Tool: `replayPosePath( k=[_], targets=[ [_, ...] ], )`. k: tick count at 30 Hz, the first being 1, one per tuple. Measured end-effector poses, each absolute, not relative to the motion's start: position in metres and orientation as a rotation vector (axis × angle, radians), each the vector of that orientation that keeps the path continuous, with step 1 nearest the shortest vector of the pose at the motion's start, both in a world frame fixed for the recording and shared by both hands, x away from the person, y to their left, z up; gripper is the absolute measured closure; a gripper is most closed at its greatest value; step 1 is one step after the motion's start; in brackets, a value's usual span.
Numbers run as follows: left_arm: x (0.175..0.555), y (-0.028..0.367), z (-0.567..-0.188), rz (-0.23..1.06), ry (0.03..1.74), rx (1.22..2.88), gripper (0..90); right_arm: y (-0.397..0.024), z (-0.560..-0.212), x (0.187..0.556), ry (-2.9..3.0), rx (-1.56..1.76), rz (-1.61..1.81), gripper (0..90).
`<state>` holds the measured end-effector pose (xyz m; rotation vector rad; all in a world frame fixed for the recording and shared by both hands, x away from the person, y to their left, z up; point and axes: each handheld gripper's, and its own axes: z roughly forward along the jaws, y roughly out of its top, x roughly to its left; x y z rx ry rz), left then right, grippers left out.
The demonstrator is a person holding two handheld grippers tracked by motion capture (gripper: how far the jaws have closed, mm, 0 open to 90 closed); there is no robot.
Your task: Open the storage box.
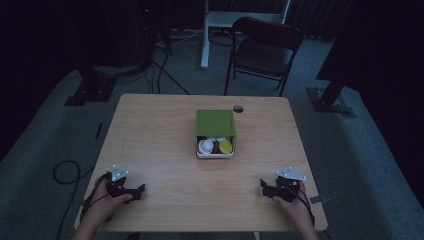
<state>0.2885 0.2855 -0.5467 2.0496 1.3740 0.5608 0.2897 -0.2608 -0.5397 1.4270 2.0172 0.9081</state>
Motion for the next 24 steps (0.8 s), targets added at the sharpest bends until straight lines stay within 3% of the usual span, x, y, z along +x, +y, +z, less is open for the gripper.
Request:
replayPosePath(
  k=[24],
  targets=[
    [0.289, 0.286, -0.547, 0.561, 1.374, 2.050, 0.0, -0.209, -0.537, 0.290, 2.151, 1.220, 0.939, 13.3]
  ],
)
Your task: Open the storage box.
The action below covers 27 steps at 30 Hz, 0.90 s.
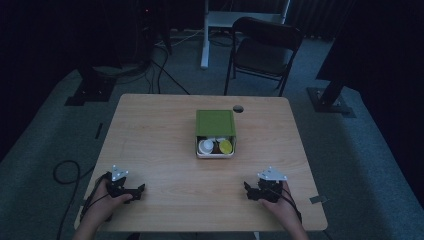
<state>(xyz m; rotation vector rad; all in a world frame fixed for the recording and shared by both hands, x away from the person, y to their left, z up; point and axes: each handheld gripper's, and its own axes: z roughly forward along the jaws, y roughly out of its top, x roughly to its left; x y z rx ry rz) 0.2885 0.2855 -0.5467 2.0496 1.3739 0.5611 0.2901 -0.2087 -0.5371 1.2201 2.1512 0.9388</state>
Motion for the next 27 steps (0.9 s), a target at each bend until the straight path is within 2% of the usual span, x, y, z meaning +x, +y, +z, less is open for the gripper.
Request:
replayPosePath(
  k=[27],
  targets=[
    [0.289, 0.286, -0.547, 0.561, 1.374, 2.049, 0.0, -0.154, -0.534, 0.297, 2.188, 0.943, 0.929, 13.4]
  ],
)
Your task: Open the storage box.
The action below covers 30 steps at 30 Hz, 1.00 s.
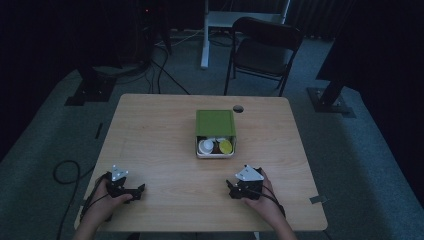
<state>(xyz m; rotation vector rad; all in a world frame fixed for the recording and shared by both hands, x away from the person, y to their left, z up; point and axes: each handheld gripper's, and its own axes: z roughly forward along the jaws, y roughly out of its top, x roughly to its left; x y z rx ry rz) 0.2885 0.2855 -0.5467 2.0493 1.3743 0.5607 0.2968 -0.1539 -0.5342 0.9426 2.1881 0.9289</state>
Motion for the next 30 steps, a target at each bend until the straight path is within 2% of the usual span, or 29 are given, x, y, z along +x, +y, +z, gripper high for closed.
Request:
replayPosePath(
  k=[15, 30],
  targets=[
    [0.289, 0.286, -0.547, 0.560, 1.374, 2.050, 0.0, -0.123, -0.535, 0.301, 2.174, 0.738, 0.856, 14.5],
    [0.288, 0.286, -0.547, 0.560, 1.374, 2.051, 0.0, -0.102, -0.527, 0.304, 2.111, 0.392, 0.825, 26.4]
  ],
)
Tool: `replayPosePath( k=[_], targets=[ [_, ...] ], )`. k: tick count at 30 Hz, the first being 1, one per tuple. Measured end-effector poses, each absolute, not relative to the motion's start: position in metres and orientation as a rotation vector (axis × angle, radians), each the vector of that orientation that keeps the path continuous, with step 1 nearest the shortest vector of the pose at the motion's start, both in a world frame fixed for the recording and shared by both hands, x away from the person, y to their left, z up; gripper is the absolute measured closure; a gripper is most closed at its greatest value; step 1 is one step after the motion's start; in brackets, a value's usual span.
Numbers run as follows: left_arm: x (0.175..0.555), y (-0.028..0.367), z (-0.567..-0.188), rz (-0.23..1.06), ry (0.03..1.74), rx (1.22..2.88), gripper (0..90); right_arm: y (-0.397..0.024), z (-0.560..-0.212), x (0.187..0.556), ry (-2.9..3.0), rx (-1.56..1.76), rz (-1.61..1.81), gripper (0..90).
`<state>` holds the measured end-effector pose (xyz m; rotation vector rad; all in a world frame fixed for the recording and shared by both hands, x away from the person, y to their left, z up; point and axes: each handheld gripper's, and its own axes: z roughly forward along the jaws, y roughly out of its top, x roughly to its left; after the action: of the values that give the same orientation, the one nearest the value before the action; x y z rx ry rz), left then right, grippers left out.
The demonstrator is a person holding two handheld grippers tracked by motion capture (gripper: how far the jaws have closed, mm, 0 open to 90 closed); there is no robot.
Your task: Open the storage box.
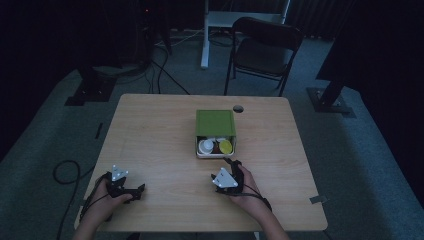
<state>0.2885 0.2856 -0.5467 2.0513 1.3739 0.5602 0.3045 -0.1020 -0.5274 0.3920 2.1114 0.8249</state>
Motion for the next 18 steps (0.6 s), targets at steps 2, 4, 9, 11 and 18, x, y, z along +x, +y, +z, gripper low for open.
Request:
replayPosePath(
  k=[2, 4, 9, 11, 18],
  targets=[
    [0.288, 0.286, -0.547, 0.560, 1.374, 2.051, 0.0, -0.100, -0.526, 0.305, 2.091, 0.338, 0.816, 28.5],
    [0.288, 0.286, -0.547, 0.560, 1.374, 2.051, 0.0, -0.099, -0.524, 0.306, 2.078, 0.307, 0.813, 31.9],
    [0.288, 0.286, -0.547, 0.560, 1.374, 2.051, 0.0, -0.096, -0.521, 0.310, 2.075, 0.317, 0.847, 34.1],
    [0.288, 0.286, -0.547, 0.560, 1.374, 2.051, 0.0, -0.095, -0.520, 0.312, 2.074, 0.318, 0.859, 37.3],
    [0.288, 0.286, -0.547, 0.560, 1.373, 2.051, 0.0, -0.091, -0.519, 0.323, 2.134, 0.315, 0.879, 45.7]
  ],
)
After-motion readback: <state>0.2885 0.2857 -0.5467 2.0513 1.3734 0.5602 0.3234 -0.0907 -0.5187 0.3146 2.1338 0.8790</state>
